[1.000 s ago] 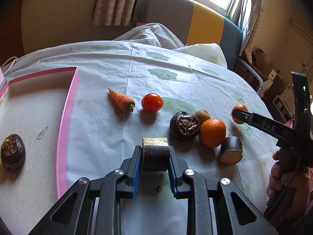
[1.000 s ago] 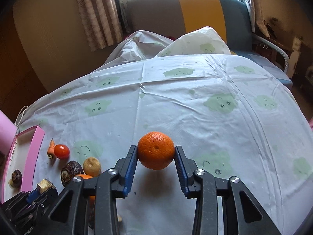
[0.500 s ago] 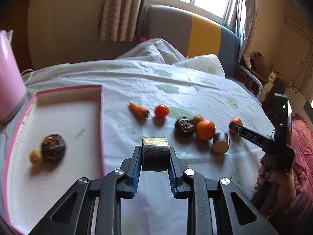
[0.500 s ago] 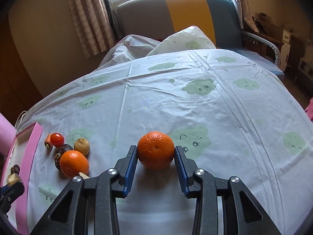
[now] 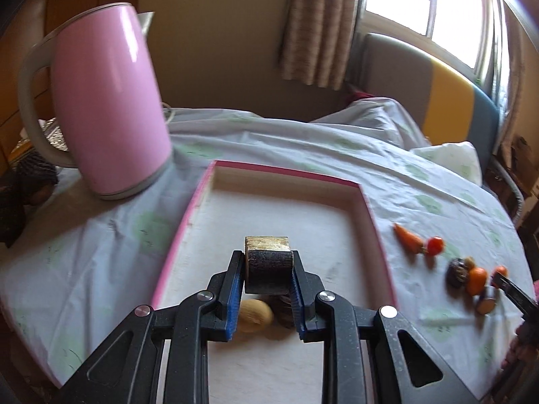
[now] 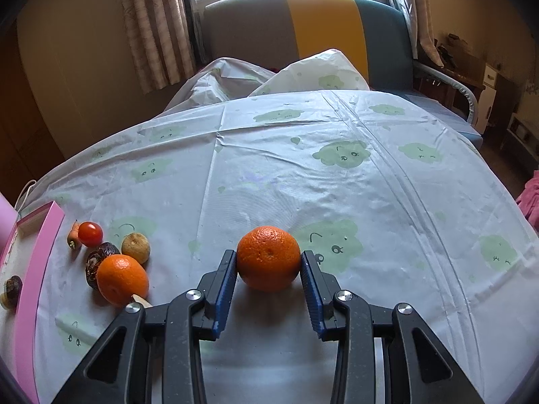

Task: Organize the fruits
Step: 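Carry the dark cylinder into the pink tray and open the left tool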

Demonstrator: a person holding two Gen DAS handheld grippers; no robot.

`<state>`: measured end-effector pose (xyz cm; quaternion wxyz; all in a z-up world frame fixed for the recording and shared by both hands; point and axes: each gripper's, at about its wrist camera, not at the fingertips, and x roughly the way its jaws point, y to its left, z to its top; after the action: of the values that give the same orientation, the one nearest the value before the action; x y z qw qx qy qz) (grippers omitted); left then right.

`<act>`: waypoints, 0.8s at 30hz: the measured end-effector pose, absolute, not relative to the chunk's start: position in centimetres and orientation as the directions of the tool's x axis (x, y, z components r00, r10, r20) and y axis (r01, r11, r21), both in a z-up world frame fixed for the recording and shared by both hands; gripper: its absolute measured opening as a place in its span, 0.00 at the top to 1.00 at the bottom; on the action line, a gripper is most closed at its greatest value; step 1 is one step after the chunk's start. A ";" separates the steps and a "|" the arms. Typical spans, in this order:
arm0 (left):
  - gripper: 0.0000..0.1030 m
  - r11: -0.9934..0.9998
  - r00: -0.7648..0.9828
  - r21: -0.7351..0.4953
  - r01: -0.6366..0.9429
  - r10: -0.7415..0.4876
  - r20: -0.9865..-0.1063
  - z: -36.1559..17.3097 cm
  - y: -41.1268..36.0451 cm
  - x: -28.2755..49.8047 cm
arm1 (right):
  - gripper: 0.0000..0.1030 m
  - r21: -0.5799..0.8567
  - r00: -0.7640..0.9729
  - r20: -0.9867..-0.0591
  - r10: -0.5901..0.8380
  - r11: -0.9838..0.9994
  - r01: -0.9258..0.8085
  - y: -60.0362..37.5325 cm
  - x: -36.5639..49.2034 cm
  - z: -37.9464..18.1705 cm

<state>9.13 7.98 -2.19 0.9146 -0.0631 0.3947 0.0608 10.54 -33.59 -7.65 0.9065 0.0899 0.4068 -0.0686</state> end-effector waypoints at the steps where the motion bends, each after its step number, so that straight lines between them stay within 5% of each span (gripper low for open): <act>1: 0.74 0.983 0.676 -0.061 -0.176 0.075 -0.733 -2.3 8.4 9.2 | 0.63 0.105 0.659 -0.750 -0.053 0.975 0.198 -33.6 10.6 -7.7; 4: 0.66 0.974 0.675 -0.068 -0.218 0.099 -0.731 -2.4 9.6 8.8 | 0.63 0.099 0.659 -0.750 -0.058 0.975 0.199 -33.4 10.6 -7.6; 24: 0.66 0.989 0.681 -0.085 -0.125 0.023 -0.732 -2.0 6.6 4.2 | 0.63 0.083 0.668 -0.740 -0.079 0.975 0.207 -33.2 9.0 -6.9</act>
<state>4.21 6.57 -1.99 0.9144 -0.0642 0.3976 0.0404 8.99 -33.20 -6.88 0.9098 0.0800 0.3995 -0.0786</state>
